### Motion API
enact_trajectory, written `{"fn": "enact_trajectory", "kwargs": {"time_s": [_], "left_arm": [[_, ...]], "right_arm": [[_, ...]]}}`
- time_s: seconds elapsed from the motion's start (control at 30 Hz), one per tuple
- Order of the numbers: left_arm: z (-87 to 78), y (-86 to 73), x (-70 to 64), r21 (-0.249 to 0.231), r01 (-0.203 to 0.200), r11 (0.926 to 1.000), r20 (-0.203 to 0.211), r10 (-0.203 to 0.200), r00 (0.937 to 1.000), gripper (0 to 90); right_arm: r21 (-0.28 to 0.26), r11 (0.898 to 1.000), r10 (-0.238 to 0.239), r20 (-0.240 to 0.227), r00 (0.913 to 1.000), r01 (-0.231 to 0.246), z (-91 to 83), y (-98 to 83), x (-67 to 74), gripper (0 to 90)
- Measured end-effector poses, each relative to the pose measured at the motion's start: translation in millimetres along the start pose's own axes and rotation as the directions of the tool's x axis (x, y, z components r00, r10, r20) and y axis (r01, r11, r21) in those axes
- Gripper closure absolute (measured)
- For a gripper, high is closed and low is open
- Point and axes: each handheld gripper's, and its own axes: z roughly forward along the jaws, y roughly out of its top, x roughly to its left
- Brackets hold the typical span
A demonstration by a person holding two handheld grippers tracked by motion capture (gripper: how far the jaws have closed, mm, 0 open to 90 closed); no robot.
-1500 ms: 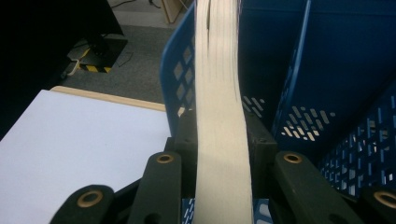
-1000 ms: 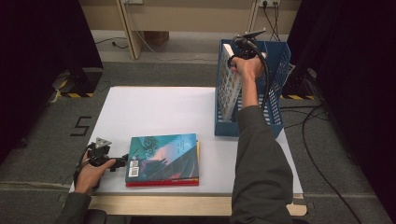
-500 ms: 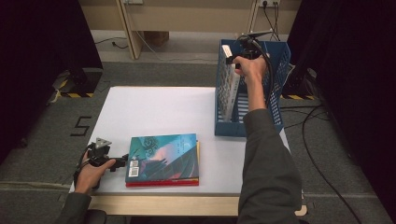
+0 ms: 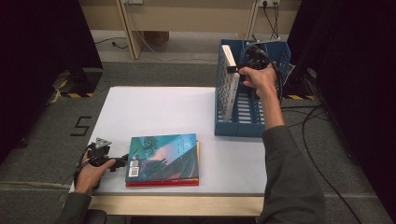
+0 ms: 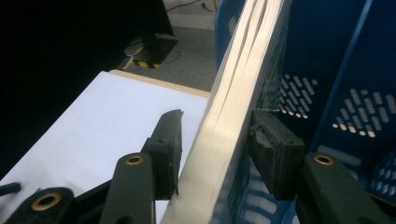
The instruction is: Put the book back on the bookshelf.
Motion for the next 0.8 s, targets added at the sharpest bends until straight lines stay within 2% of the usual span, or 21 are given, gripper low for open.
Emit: {"fn": "enact_trajectory", "kwargs": {"time_s": [0.03, 0.1, 0.2, 0.37, 0.57, 0.67, 0.8], "left_arm": [[0.0, 0.0, 0.0, 0.0, 0.0, 1.0, 0.0, 0.0, 1.0, 0.3], [0.0, 0.1, 0.0, 0.001, 0.0, 1.0, 0.0, 0.0, 1.0, 0.3], [0.0, 0.0, 0.0, 0.0, 0.0, 1.0, 0.0, 0.0, 1.0, 0.3], [0.0, 0.0, 0.0, 0.0, 0.0, 1.0, 0.0, 0.0, 1.0, 0.3], [0.1, 0.0, -0.2, -0.002, 0.003, 1.0, 0.001, -0.003, 1.0, 0.3], [0.1, 0.0, -0.2, -0.002, 0.003, 1.0, 0.0, -0.003, 1.0, 0.3], [0.1, 0.0, -0.2, -0.002, 0.003, 1.0, 0.0, -0.003, 1.0, 0.3]], "right_arm": [[-0.01, 1.0, 0.005, -0.023, 0.9997, -0.005, -3.0, -6.3, -1.3, 53.2], [-0.009, 1.0, -0.002, -0.037, 0.9993, 0.002, -6.0, -12.4, 0.1, 51.7], [0.02, 0.999, -0.046, -0.045, 0.998, 0.047, -7.8, -21.3, 7.4, 51.0], [0.035, 0.995, -0.095, -0.053, 0.9941, 0.096, -6.9, -32.1, 14.8, 53.0], [0.058, 0.994, -0.088, -0.054, 0.9947, 0.091, 5.9, -43.1, 12.5, 56.2], [0.043, 0.995, -0.085, -0.065, 0.9943, 0.088, 13.6, -46.2, 12.8, 57.5], [0.038, 0.991, -0.129, -0.048, 0.9905, 0.13, 20.9, -43.6, 20.8, 57.5]]}}
